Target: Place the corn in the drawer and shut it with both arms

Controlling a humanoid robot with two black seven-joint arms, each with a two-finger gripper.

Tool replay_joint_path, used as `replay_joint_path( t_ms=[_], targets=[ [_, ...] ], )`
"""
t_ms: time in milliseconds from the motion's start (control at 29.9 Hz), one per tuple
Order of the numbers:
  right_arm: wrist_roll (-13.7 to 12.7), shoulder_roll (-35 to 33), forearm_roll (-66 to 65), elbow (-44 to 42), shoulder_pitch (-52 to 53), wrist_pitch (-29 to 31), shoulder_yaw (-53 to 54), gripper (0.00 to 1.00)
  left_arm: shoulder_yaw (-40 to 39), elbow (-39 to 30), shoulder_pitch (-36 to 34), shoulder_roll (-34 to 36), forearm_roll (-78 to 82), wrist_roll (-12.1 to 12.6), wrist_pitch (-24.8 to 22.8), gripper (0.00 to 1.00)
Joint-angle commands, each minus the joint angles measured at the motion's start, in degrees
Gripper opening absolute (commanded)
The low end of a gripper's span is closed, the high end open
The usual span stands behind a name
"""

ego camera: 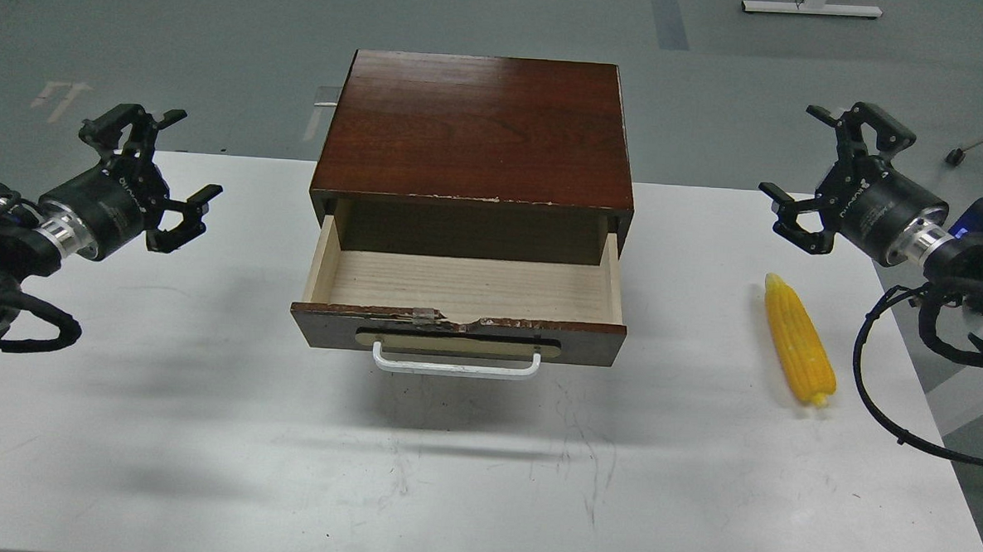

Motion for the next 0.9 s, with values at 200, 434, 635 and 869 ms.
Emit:
replay_joint_path(
  t_ms=[200, 434, 635, 869],
  targets=[
    [-2.98, -0.03, -0.16, 0.03, 0.54, 2.24, -1.58, 1.0, -1.3, -4.66, 2.19, 0.79, 0.13, -0.09, 0.02, 0.98],
    [-3.25, -0.12, -0.42, -0.15, 0.63, 2.15, -1.76, 1.0, -1.39, -4.75, 2.19, 0.44, 0.13, -0.09, 0.02, 0.98],
    [-3.16, -0.73, -1.56, 0.21, 0.63, 2.15, -1.85, 1.0, -1.66, -4.66, 2.19, 0.44, 0.22, 0.0, 0.02, 0.98],
    [-3.08, -2.49, -3.32, 0.56, 0.8, 2.15, -2.64, 1.0, -1.74, -4.66, 2.1, 0.53, 0.13, 0.0, 0.02, 0.98]
  ],
)
